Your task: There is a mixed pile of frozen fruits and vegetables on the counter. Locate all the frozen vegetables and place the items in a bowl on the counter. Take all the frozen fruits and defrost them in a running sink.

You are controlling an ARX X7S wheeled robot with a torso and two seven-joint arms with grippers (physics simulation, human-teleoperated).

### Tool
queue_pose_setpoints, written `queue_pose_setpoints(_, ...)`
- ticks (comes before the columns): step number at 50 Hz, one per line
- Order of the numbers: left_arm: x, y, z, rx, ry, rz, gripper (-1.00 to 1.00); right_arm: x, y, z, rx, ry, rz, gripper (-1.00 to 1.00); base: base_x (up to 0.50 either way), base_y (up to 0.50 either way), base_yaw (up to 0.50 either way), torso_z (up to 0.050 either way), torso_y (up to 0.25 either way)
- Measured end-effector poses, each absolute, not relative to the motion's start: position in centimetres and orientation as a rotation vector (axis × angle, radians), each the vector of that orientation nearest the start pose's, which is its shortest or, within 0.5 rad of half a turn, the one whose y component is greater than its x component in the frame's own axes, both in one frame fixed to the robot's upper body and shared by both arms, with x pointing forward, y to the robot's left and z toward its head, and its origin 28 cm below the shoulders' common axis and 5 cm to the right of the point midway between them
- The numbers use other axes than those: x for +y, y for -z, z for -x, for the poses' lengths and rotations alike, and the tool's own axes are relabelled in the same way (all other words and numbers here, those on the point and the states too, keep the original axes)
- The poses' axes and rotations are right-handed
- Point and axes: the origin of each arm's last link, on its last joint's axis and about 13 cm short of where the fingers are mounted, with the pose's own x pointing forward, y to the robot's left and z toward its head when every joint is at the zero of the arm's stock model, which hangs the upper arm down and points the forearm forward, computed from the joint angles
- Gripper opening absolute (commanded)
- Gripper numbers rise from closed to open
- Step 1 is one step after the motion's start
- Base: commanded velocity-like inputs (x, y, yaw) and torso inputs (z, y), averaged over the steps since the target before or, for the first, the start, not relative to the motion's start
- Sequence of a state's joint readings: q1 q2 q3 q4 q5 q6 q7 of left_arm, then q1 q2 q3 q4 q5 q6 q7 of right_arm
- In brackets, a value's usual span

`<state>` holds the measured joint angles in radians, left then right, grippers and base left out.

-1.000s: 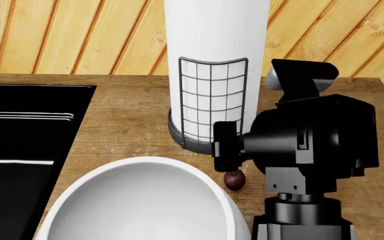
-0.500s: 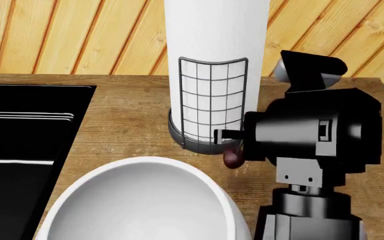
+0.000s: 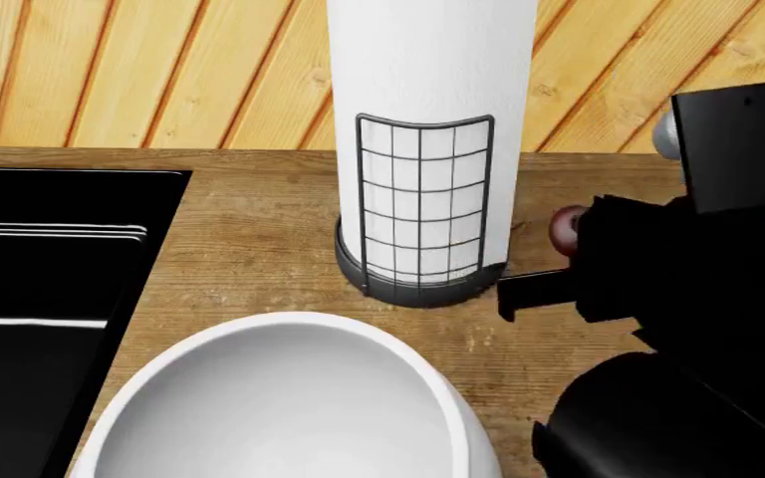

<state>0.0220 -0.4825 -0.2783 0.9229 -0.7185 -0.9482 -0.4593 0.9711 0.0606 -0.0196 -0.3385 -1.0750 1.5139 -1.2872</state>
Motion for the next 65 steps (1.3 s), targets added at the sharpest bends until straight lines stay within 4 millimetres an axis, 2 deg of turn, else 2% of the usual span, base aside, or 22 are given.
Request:
queue_pose_setpoints(6, 27.2, -15.5, -15.0, 0.045, -0.159, -0.066, 1.00, -17.4, -26.9, -24.4, 0.170, -0.149, 0.102, -1.00, 0.00, 0.00, 0.00, 0.000, 0.000)
queue_pose_setpoints(11, 27.3, -15.6, -14.7, 0.042, -0.161, -0.066, 1.00, -17.3, -26.5, -22.7, 0.126, -0.153, 0.125, -1.00, -0.03, 0.00, 0.00, 0.000, 0.000)
queue_pose_setpoints(18, 27.5, -15.7, -14.5, 0.038, -0.163, -0.066, 1.00, -17.0, -25.5, -20.4, 0.089, -0.131, 0.179, -1.00, -0.49, 0.00, 0.00, 0.000, 0.000)
queue_pose_setpoints(26, 27.2, -15.8, -15.0, 0.037, -0.165, -0.069, 1.00, -17.4, -25.3, -18.7, 0.031, -0.070, 0.193, -1.00, -0.50, -0.18, 0.00, 0.000, 0.000)
queue_pose_setpoints(43, 27.0, -16.0, -15.2, 0.032, -0.172, -0.065, 1.00, -17.1, -24.7, -17.0, -0.021, -0.039, 0.203, -1.00, -0.50, 0.05, 0.00, 0.000, 0.000)
queue_pose_setpoints(53, 27.1, -16.1, -15.1, 0.027, -0.175, -0.065, 1.00, -16.7, -24.4, -16.4, -0.036, -0.038, 0.227, -1.00, -0.40, 0.45, 0.00, 0.000, 0.000)
queue_pose_setpoints(65, 27.1, -16.3, -15.1, 0.021, -0.181, -0.068, 1.00, -16.2, -24.1, -16.1, -0.037, -0.053, 0.249, -1.00, -0.15, 0.50, 0.00, 0.000, 0.000)
